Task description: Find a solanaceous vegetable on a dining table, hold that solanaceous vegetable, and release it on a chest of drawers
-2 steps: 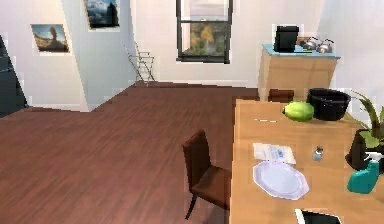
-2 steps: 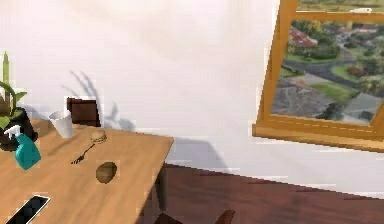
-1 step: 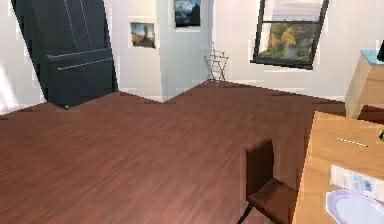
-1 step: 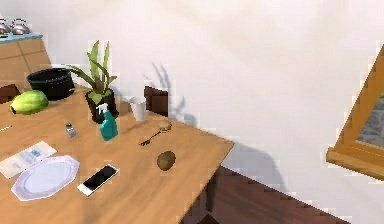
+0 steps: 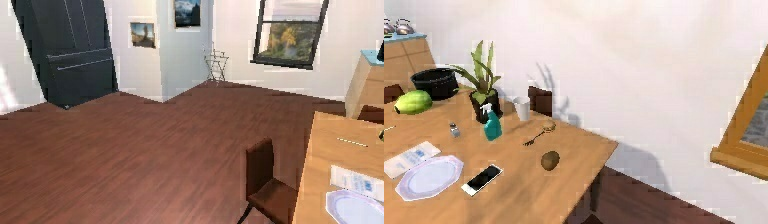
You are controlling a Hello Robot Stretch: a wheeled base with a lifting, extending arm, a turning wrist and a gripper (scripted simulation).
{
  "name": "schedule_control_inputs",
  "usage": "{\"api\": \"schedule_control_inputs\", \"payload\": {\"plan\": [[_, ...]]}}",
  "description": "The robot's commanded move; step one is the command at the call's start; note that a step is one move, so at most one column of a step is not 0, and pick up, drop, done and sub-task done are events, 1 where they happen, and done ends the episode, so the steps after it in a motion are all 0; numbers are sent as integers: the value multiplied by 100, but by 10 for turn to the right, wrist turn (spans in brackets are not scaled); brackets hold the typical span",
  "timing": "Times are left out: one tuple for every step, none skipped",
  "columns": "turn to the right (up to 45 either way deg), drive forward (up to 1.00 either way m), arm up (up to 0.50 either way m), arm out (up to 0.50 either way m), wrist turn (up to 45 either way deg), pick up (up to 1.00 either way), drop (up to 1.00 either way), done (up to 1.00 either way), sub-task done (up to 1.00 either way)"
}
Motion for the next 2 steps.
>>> {"api": "schedule_control_inputs", "payload": {"plan": [[0,0,26,0,0,0,0,0,0],[0,0,0,46,0,0,0,0,0]]}}
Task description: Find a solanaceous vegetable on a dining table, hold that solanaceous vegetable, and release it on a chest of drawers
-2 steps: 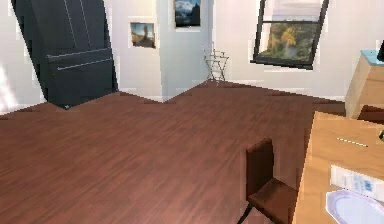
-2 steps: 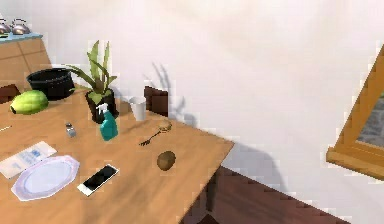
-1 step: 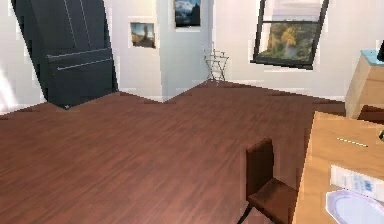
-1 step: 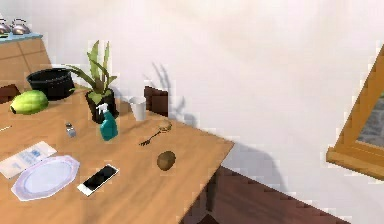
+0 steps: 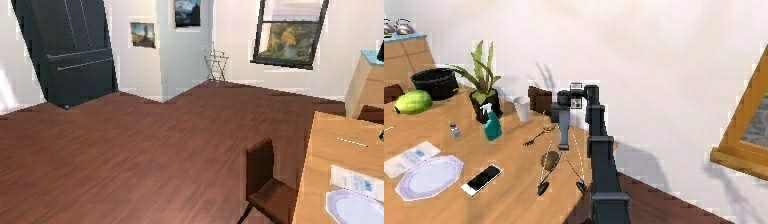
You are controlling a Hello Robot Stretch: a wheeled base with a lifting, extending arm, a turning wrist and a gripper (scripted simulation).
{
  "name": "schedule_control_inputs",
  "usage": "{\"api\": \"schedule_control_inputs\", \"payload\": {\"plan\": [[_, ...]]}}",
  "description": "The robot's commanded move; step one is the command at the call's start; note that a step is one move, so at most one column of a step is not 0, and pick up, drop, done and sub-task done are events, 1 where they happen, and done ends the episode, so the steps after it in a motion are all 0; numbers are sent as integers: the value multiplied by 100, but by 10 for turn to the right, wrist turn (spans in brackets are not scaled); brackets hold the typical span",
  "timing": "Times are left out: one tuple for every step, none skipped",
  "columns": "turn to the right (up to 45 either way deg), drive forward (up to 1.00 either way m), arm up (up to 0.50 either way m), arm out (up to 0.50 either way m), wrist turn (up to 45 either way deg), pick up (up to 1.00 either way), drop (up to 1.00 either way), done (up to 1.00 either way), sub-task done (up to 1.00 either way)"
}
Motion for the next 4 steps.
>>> {"api": "schedule_control_inputs", "payload": {"plan": [[0,0,0,0,450,0,0,0,0],[0,0,0,0,450,0,0,0,0],[0,0,0,0,450,0,0,0,0],[0,0,0,0,120,0,0,0,0]]}}
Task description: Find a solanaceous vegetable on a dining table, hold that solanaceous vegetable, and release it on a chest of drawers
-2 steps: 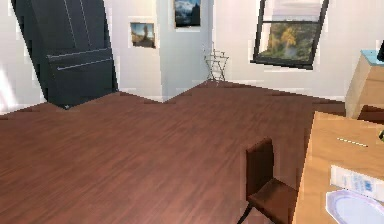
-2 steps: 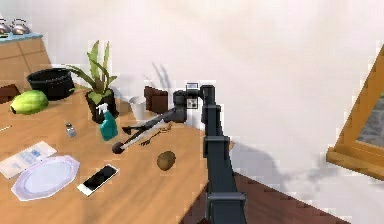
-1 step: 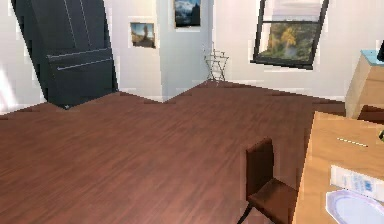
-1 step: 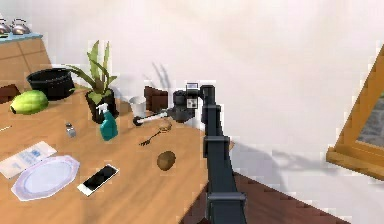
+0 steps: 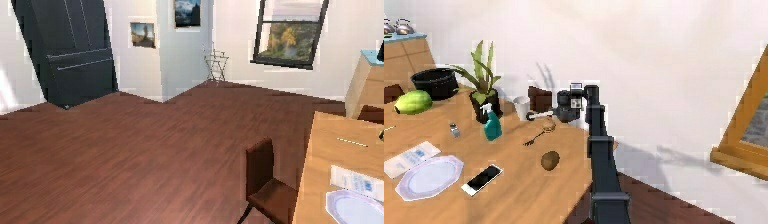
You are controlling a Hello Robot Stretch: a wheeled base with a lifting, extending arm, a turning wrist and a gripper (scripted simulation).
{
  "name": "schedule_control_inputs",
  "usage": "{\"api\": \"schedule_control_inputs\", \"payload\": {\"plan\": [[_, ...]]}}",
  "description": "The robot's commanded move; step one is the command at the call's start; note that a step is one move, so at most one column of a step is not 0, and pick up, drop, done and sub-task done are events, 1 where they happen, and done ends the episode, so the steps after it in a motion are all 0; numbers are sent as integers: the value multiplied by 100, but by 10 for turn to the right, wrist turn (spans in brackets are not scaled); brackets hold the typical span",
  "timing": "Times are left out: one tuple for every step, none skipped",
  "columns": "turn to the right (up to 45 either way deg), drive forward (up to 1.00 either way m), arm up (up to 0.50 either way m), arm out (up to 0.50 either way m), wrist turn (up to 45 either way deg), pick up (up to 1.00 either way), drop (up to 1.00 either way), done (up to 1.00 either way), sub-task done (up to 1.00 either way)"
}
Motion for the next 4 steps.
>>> {"api": "schedule_control_inputs", "payload": {"plan": [[0,0,-30,0,0,0,0,0,0],[0,0,0,0,0,100,0,0,0],[0,0,10,0,0,0,0,0,0],[0,0,32,0,0,0,0,0,0]]}}
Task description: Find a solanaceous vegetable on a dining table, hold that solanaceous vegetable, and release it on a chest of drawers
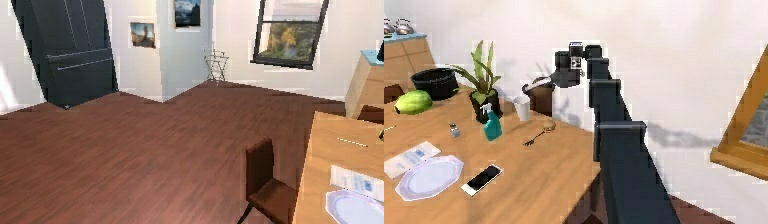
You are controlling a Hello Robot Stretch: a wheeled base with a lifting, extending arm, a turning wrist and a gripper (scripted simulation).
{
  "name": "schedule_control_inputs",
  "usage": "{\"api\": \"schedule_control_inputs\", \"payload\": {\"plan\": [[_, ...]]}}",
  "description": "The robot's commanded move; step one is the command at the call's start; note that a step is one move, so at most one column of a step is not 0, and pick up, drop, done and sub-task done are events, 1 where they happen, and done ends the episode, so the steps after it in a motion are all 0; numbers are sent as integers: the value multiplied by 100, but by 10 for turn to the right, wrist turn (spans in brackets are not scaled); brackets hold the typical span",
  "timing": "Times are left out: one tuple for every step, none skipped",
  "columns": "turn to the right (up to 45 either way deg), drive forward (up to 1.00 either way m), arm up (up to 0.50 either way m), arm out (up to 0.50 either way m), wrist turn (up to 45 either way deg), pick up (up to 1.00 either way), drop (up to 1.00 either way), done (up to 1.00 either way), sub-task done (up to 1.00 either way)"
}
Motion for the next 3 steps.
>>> {"api": "schedule_control_inputs", "payload": {"plan": [[0,0,0,0,-450,0,0,0,0],[0,0,0,0,-450,0,0,0,0],[0,0,0,0,-60,0,0,0,0]]}}
